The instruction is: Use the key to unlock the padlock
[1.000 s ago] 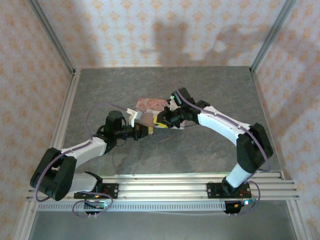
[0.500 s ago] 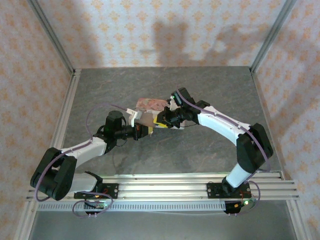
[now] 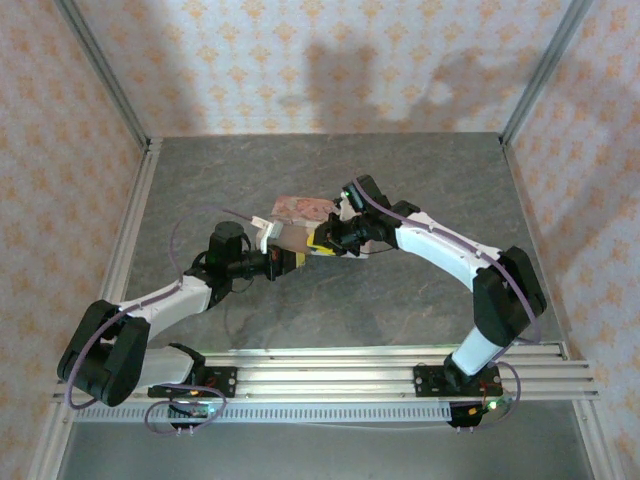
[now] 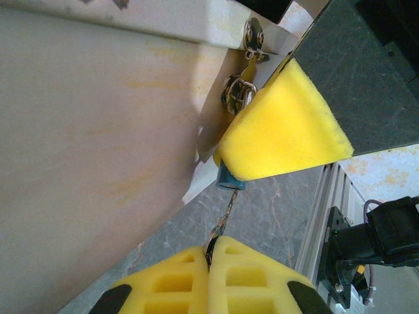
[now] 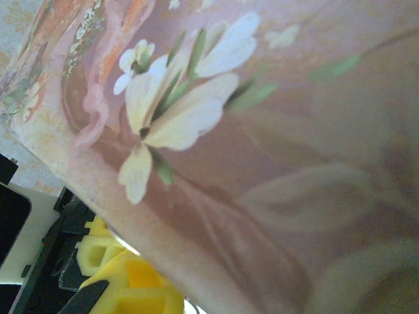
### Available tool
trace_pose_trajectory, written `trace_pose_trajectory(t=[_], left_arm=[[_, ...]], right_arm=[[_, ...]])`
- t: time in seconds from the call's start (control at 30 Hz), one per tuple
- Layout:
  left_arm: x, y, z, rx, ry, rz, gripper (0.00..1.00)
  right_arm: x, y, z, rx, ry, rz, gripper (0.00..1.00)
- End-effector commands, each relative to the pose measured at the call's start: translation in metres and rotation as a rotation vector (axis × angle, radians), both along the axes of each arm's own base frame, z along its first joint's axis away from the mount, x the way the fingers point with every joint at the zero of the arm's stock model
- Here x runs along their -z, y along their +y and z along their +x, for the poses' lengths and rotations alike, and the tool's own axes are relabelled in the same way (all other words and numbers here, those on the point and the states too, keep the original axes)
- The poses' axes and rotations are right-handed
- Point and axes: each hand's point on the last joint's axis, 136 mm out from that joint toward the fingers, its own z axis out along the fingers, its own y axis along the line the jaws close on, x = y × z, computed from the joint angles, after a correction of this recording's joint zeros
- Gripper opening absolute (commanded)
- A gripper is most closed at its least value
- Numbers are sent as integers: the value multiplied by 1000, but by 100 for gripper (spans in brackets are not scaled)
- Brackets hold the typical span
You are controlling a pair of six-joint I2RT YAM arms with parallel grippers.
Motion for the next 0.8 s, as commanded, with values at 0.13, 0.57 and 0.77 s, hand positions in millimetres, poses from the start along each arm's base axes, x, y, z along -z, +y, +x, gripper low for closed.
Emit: trace_pose_trajectory(t=[0.13, 0.57, 0.77], left_arm=[[-16, 2, 12, -72, -54, -43, 0], [-14, 12, 13, -141, -55, -32, 0], [-4, 15, 5, -126, -42, 24, 0]], right_arm=[[-20, 12, 3, -13, -64, 83, 0], [-20, 13, 3, -11, -64, 83, 0], [-24, 13, 6, 4, -80, 82, 0]])
